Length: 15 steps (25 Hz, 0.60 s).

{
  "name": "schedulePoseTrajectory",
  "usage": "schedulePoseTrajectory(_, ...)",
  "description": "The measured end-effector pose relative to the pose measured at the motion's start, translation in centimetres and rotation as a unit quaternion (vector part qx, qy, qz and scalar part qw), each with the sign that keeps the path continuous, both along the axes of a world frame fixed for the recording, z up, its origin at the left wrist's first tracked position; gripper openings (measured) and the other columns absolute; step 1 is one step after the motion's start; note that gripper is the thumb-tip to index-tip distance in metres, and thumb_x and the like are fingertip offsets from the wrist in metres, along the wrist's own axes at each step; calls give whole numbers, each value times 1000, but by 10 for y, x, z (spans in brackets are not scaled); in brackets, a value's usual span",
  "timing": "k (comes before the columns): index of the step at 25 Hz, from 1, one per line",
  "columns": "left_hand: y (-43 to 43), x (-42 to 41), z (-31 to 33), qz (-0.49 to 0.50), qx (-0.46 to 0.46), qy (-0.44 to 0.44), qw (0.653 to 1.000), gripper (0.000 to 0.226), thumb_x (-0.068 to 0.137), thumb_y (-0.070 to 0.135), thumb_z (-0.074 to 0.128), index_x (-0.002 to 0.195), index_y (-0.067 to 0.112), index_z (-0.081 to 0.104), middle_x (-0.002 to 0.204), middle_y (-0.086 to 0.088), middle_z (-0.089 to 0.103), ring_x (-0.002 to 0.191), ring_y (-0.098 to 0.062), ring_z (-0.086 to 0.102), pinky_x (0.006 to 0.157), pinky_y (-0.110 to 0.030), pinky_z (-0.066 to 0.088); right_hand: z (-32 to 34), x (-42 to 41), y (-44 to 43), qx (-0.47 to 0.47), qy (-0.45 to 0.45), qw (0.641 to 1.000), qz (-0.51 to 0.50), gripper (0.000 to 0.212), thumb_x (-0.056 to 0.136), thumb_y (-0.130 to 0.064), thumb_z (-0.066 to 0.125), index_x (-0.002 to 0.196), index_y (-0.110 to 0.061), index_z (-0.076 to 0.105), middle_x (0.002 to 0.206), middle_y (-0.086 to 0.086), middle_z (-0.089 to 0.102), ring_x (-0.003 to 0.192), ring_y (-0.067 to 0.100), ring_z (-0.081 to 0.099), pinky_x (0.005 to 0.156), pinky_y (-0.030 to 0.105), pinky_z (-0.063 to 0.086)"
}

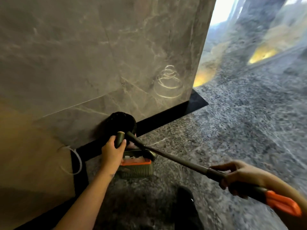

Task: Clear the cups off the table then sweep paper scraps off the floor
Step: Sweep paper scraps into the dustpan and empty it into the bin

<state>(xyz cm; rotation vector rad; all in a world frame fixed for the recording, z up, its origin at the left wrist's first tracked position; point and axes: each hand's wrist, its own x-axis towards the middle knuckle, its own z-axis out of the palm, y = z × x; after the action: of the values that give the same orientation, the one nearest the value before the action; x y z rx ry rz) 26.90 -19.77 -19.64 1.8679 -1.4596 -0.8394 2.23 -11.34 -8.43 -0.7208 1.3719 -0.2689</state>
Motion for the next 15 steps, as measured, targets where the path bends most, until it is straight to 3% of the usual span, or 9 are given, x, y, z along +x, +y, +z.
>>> schedulePoseTrajectory(1, 5, 6, -2, -4, 3, -2, 1000, 18, 93, 25, 58, 96, 7, 55, 73, -21, 56, 71, -44, 60, 65, -52, 51, 23, -40, 36, 20, -6, 1000, 23, 47, 78, 23, 51, 101, -16, 62, 60, 18, 56, 29, 20, 49, 26, 19, 37)
schedulePoseTrajectory(2, 10, 10, -4, -8, 5, -3, 1000, 18, 93, 25, 58, 95, 8, 55, 74, -21, 57, 71, -44, 60, 65, -52, 52, 8, -69, 60, 17, -6, 999, -38, 47, 78, 23, 50, 102, -16, 62, 58, 17, 56, 29, 20, 49, 26, 18, 37)
schedulePoseTrajectory(4, 22, 15, -6, -19, 7, -6, 1000, 17, 92, 26, 58, 95, 10, 56, 72, -18, 58, 69, -41, 61, 65, -51, 54, 12, -78, 85, 7, 53, 997, -47, 48, 78, 24, 49, 102, -16, 62, 55, 17, 57, 30, 21, 49, 26, 19, 37)
schedulePoseTrajectory(6, 32, 15, -9, -25, 14, -3, 1000, 15, 92, 27, 58, 96, 13, 57, 70, -13, 58, 67, -36, 60, 63, -47, 54, 13, -77, 104, 11, 21, 1000, -10, 48, 77, 23, 49, 102, -15, 63, 57, 20, 57, 31, 23, 49, 26, 20, 38)
schedulePoseTrajectory(10, 52, 11, -12, -19, 19, 9, 1000, 14, 94, 23, 57, 94, 9, 56, 61, -12, 54, 43, -23, 52, 41, -32, 46, -12, -82, 106, 21, 96, 995, -30, 42, 76, 20, 54, 100, -14, 64, 55, 18, 56, 31, 22, 51, 28, 21, 39)
schedulePoseTrajectory(12, 61, 12, -10, -5, 28, 19, 999, 13, 94, 21, 56, 98, 9, 55, 60, -12, 53, 38, -21, 48, 33, -25, 40, -30, -70, 93, 26, 128, 991, -19, 34, 79, 17, 54, 104, -4, 63, 49, 15, 57, 31, 19, 52, 29, 19, 39)
schedulePoseTrajectory(15, 70, 18, -1, 17, 40, 42, 998, 11, 95, 22, 55, 101, 12, 54, 59, -11, 51, 38, -22, 47, 36, -24, 39, -71, -63, 67, 32, 150, 986, -68, 22, 83, 15, 51, 103, 15, 60, 39, 14, 53, 25, 19, 49, 28, 17, 36)
